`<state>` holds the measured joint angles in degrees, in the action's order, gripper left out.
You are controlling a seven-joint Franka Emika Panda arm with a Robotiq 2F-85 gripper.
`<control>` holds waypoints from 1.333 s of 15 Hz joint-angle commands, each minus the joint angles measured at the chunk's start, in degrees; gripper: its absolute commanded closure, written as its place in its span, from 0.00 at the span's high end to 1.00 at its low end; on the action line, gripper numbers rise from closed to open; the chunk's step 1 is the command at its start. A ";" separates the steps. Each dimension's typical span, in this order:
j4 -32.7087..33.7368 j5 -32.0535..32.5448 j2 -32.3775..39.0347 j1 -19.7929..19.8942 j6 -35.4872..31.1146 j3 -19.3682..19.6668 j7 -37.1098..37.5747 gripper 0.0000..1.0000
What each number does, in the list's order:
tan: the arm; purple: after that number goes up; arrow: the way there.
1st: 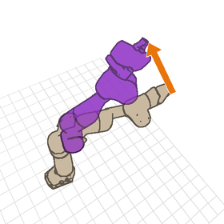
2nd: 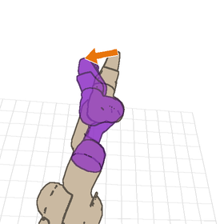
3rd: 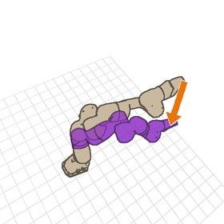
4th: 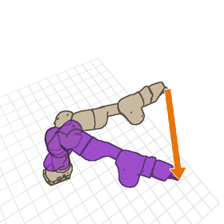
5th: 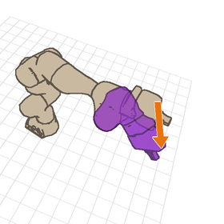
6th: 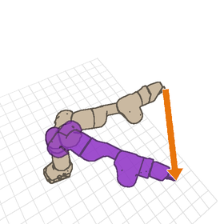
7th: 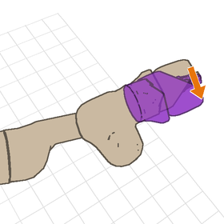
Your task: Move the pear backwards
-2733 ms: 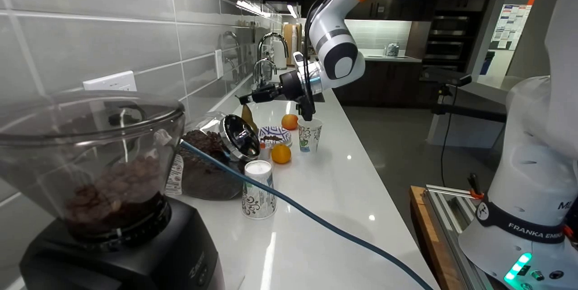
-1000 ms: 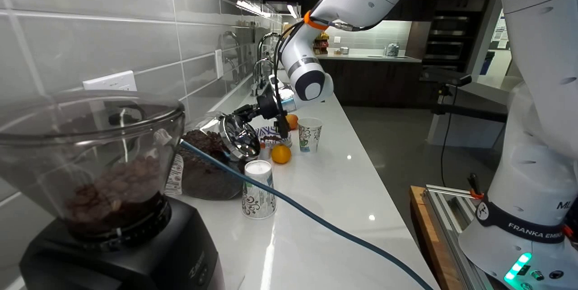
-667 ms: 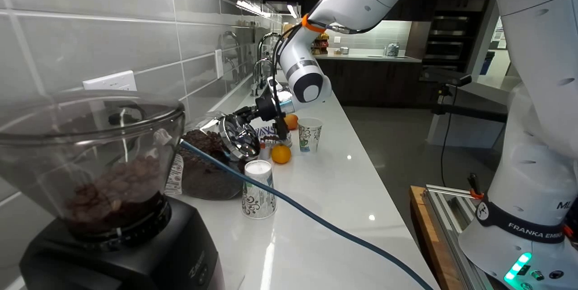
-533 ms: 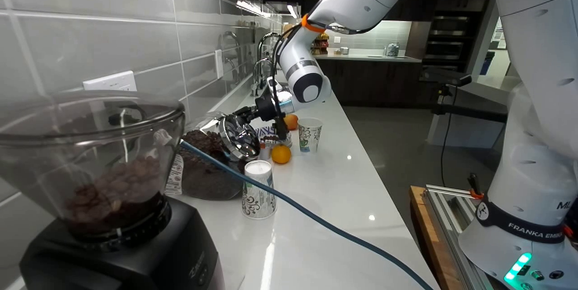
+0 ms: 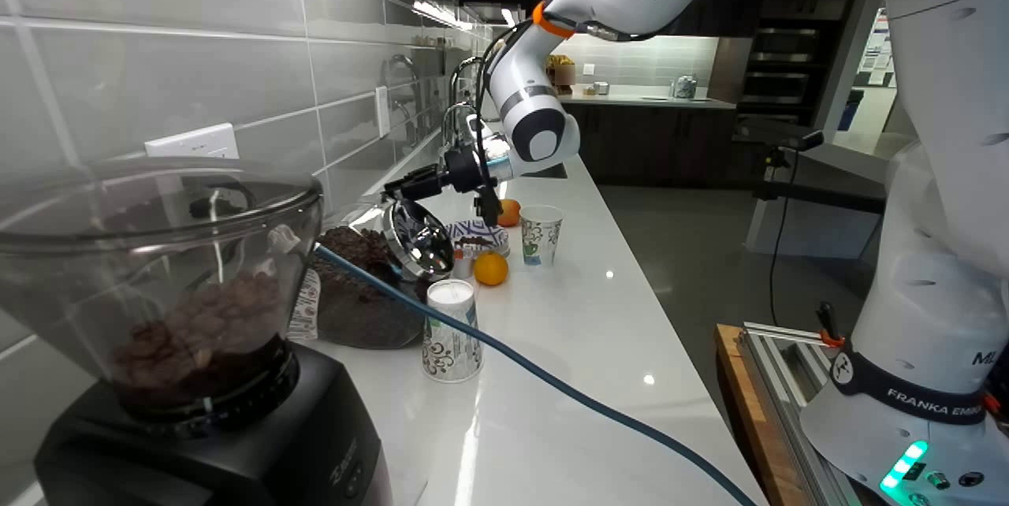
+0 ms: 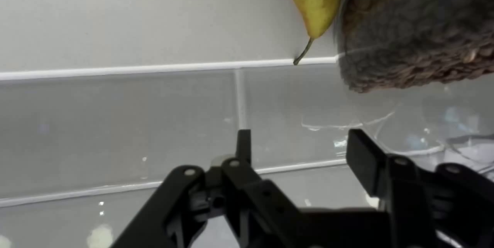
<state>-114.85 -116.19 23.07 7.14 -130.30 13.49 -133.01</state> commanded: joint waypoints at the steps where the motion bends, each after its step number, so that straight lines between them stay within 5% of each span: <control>1: -4.37 2.62 -6.06 -0.61 -5.20 0.02 4.34 0.98; 13: -23.30 28.37 -26.82 -0.15 -25.15 -1.26 17.16 1.00; 20: -33.69 58.35 -37.95 4.02 -26.04 -1.88 44.61 1.00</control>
<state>-143.79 -69.07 -9.63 8.20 -157.40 12.31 -99.52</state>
